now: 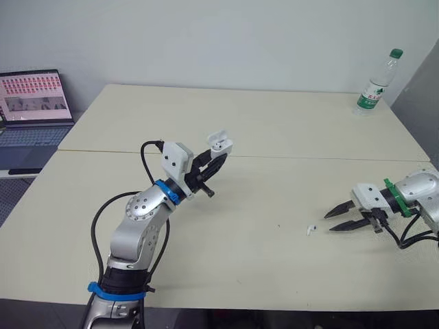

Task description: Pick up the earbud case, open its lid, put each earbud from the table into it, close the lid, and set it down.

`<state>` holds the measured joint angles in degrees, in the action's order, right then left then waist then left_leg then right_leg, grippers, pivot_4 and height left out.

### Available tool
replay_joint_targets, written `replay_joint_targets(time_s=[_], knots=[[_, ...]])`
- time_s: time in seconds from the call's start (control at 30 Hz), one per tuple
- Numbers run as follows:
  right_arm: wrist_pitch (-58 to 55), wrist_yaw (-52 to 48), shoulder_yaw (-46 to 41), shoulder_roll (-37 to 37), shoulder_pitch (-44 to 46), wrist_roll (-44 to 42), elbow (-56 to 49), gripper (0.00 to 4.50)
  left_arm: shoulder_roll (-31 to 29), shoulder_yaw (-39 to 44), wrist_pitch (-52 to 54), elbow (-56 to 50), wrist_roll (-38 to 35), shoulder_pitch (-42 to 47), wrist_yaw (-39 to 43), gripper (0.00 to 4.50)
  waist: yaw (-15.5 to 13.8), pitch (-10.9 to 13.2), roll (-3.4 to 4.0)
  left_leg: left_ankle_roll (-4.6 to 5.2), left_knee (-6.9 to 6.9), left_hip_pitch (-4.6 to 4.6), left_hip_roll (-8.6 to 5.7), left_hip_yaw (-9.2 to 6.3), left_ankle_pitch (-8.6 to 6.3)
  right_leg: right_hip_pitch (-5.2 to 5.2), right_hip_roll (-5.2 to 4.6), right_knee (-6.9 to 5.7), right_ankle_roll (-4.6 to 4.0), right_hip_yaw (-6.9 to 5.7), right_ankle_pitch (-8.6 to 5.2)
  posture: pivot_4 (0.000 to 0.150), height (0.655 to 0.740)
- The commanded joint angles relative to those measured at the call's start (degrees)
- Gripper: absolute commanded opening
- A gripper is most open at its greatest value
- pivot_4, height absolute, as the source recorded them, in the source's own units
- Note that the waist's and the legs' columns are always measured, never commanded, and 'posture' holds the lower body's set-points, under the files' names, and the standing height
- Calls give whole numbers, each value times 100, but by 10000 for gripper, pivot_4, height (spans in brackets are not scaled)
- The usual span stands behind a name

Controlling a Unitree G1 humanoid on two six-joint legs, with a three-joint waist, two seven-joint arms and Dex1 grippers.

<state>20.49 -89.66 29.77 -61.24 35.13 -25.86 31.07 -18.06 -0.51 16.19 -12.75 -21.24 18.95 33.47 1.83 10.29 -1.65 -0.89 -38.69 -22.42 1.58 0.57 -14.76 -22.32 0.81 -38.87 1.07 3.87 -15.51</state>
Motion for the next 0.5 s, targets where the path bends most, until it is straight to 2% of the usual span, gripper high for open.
replay_joint_targets(time_s=[0.03,0.07,0.5], knots=[[-410,-283,-450,40,-182,41,-466,2406,10,-5,-109,-114,-24,127,59,7594,-9,0,0,0,-1,-2,-1,-1,0,0,-1,0,0,-1,0,1500,7400],[-424,-273,-524,98,-237,128,-517,371,4,-4,-105,-116,-28,129,61,7594,-9,0,0,0,-1,-2,-1,-2,0,0,-1,1,0,-1,0,1500,7400],[-229,-284,-862,706,-196,806,-118,371,-79,85,-23,-268,-41,11,24,7594,1,0,0,0,-1,-2,-1,-1,0,-2,4,1,2,-2,-1,1500,7400]])
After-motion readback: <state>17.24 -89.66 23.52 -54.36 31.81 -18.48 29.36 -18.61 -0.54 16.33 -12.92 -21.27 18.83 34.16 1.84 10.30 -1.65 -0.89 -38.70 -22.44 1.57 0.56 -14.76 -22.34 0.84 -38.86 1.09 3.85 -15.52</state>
